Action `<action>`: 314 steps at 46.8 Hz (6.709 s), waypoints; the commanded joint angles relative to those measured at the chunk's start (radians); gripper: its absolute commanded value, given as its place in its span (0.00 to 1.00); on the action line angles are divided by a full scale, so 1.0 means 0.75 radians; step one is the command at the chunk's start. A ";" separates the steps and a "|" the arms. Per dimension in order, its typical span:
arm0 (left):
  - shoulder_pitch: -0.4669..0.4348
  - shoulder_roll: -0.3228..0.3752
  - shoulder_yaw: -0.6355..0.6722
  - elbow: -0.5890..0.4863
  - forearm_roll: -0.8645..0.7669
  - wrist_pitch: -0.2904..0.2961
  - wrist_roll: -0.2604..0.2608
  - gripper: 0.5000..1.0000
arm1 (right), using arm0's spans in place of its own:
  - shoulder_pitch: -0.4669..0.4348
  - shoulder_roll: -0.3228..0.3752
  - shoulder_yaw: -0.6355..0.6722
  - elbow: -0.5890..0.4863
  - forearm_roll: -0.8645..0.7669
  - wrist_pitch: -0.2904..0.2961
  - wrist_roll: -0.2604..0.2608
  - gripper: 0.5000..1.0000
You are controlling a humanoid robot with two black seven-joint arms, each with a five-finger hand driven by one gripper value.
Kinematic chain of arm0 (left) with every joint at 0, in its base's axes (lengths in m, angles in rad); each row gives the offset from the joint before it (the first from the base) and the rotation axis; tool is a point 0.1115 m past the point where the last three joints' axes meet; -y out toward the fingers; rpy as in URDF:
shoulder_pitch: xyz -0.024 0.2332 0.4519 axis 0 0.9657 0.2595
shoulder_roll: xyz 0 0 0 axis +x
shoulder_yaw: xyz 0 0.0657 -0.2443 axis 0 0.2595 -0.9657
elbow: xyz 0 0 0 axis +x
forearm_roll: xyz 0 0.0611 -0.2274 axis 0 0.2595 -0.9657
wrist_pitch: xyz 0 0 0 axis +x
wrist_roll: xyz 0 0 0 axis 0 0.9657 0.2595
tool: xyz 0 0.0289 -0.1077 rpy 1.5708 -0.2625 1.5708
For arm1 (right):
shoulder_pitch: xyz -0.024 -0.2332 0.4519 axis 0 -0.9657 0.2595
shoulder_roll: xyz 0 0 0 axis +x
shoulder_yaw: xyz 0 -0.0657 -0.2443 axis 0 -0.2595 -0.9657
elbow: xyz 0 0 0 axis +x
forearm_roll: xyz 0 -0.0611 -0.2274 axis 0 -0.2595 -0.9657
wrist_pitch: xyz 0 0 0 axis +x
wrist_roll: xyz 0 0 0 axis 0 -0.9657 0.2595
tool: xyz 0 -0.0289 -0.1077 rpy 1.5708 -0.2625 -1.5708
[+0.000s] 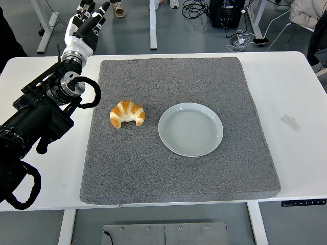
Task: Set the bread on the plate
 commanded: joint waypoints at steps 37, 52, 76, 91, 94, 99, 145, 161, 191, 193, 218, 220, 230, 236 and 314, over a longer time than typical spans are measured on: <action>-0.099 0.129 0.496 -0.020 0.033 0.015 0.116 0.96 | 0.000 0.000 0.000 -0.001 0.000 0.000 0.000 1.00; -0.202 0.147 0.791 -0.036 0.082 0.013 0.124 0.96 | 0.000 0.000 0.000 -0.001 0.000 0.000 0.000 1.00; -0.300 0.262 0.998 -0.228 0.538 0.013 0.136 0.96 | 0.000 0.000 0.000 0.001 0.000 0.000 0.000 1.00; -0.394 0.411 1.184 -0.476 0.679 0.005 0.155 0.96 | 0.000 0.000 0.000 -0.001 0.000 0.000 0.000 1.00; -0.400 0.436 1.208 -0.535 0.716 0.005 0.155 0.96 | 0.000 0.000 0.000 -0.001 0.000 0.000 0.000 1.00; -0.396 0.464 1.247 -0.623 0.847 0.021 0.157 0.96 | 0.000 0.000 0.000 -0.001 0.000 0.000 0.000 1.00; -0.433 0.591 1.607 -1.026 1.152 0.492 0.155 0.95 | 0.000 0.000 0.000 -0.001 0.000 0.000 0.000 1.00; -0.435 0.593 1.722 -1.079 1.207 0.631 0.155 0.95 | 0.000 0.000 0.000 -0.001 0.000 0.000 0.000 1.00; -0.363 0.507 1.777 -1.040 1.207 0.815 0.157 0.94 | 0.000 0.000 0.000 -0.001 0.000 0.000 0.000 1.00; -0.363 0.503 1.781 -1.028 1.207 0.817 0.157 0.94 | 0.000 0.000 0.000 -0.001 0.000 0.000 0.000 1.00; -0.306 0.419 1.798 -0.887 1.207 0.819 0.155 0.94 | 0.000 0.000 0.000 -0.001 0.000 0.000 0.000 1.00; -0.304 0.419 1.798 -0.883 1.207 0.819 0.155 0.94 | 0.000 0.000 0.000 -0.001 0.000 0.000 0.000 1.00; -0.277 0.389 1.798 -0.832 1.203 0.819 0.155 0.88 | 0.002 0.000 0.000 -0.001 0.000 0.000 0.000 1.00; -0.255 0.366 1.798 -0.801 1.201 0.819 0.155 0.78 | 0.000 0.000 0.000 -0.001 0.000 0.000 0.000 1.00; -0.343 0.391 1.808 -0.762 1.203 0.803 0.134 0.00 | 0.000 0.000 0.002 0.001 0.000 0.000 0.000 1.00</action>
